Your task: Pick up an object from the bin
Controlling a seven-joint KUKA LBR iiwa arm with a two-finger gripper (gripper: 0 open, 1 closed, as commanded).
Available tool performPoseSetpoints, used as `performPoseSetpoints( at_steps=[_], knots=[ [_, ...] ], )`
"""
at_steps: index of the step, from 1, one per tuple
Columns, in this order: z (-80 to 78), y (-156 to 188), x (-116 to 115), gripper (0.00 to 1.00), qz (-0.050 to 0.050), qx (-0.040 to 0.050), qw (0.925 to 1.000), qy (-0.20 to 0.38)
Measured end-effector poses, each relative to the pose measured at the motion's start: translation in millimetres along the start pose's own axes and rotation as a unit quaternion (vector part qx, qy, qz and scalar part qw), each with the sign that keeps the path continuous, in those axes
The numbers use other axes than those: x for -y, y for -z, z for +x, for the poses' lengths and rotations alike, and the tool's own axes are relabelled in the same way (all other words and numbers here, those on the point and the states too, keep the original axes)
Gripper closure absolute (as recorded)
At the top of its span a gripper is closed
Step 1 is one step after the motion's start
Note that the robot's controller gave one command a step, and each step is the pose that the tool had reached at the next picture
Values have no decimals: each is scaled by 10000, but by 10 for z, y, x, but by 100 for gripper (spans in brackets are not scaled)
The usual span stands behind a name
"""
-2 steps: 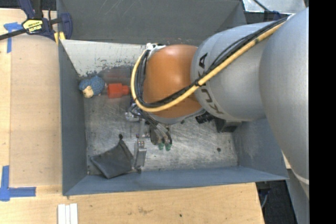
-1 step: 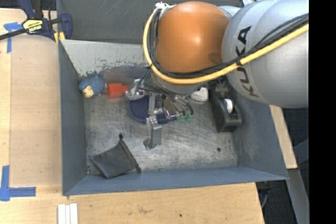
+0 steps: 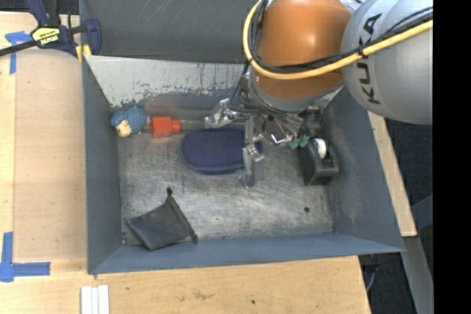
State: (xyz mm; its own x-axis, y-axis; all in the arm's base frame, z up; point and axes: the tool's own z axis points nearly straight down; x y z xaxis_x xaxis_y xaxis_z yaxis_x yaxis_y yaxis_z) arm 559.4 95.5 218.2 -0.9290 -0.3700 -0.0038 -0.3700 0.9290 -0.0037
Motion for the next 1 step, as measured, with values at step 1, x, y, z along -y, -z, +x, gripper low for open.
performPoseSetpoints(
  at_steps=[1],
  knots=[
    [-203,254,273,0,-4,21,9880,1547]
  ],
)
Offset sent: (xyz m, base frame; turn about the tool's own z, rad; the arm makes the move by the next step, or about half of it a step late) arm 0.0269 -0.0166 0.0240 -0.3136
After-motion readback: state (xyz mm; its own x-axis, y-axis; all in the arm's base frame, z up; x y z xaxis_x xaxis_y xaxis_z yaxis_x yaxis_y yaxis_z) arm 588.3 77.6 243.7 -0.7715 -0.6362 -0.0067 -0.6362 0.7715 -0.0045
